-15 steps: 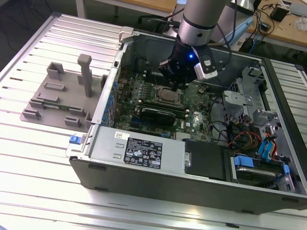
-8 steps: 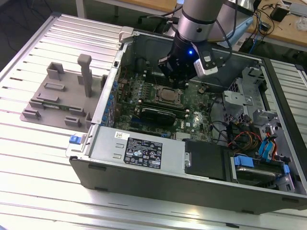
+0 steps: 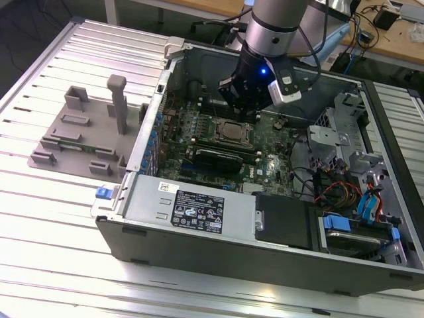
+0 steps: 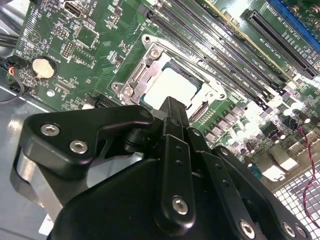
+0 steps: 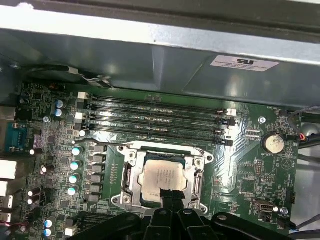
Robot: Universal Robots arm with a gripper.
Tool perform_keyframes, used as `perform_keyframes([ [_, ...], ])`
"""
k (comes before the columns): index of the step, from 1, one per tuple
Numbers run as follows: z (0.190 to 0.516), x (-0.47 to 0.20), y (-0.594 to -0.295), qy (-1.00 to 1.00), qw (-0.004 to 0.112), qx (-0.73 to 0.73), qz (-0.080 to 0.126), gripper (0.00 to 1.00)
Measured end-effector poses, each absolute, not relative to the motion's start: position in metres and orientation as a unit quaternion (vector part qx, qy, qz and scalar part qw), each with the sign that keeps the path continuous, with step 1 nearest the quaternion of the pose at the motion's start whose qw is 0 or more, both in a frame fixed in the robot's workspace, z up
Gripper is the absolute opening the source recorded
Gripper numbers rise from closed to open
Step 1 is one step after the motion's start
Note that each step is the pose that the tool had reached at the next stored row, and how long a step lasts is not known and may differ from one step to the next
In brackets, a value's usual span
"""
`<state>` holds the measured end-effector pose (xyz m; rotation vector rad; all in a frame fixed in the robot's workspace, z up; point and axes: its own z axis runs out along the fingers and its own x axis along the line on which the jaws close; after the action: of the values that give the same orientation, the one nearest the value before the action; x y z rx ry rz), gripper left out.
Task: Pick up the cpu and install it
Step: 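Close the cpu cover, then install the first cpu locking lever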
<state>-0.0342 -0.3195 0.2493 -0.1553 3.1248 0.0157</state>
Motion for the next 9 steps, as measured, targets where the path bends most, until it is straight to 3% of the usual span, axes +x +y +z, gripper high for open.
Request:
perform_keyframes([
  [9, 0.2510, -0.0342, -0.3196, 0.999, 0.006, -0.050, 0.005, 0.11],
])
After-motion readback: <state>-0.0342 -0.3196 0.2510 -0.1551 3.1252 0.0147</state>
